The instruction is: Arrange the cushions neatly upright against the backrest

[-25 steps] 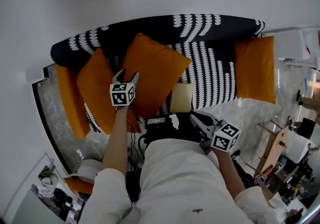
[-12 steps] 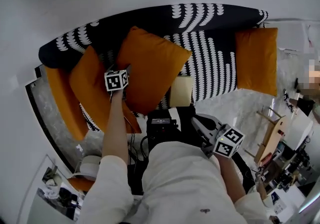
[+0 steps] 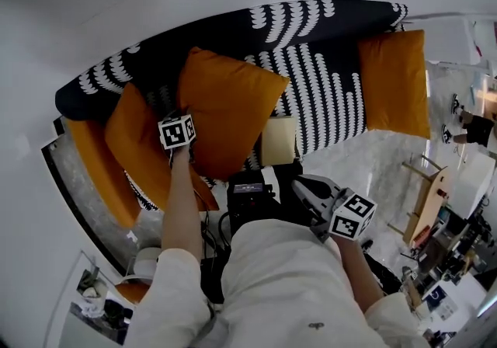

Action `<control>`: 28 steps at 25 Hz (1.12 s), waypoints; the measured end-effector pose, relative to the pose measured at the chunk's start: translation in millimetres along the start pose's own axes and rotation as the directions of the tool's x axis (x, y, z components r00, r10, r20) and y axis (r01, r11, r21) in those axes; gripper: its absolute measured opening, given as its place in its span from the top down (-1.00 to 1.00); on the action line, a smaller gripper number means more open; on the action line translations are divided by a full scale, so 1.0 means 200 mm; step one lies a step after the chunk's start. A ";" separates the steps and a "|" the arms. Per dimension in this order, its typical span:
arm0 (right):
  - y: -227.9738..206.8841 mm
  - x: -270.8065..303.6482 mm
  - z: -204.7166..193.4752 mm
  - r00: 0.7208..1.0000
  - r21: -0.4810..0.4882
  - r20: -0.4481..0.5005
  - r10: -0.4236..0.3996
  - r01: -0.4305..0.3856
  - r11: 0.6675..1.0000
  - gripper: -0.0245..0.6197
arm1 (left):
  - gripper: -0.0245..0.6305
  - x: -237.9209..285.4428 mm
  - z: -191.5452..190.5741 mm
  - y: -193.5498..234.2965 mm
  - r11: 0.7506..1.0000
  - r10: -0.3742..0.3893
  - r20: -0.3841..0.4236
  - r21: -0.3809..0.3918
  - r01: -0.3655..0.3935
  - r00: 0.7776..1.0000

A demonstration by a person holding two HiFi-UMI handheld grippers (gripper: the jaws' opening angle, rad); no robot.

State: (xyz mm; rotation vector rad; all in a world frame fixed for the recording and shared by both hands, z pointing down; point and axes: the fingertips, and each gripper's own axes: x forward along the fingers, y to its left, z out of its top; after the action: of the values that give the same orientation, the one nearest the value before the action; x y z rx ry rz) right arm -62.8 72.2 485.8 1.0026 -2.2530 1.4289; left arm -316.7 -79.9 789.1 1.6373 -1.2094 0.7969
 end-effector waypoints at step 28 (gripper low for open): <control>0.22 0.20 0.30 0.998 -0.220 0.060 -0.007 0.020 0.975 0.89 | 0.88 -0.85 -0.24 -0.73 0.929 -0.323 0.167 0.242 0.279 0.932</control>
State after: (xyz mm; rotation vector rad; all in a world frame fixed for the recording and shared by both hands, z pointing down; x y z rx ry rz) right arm -114.0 15.5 450.6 0.9968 -2.3783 1.1253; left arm -228.7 38.6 614.1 2.0666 -0.9962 0.5890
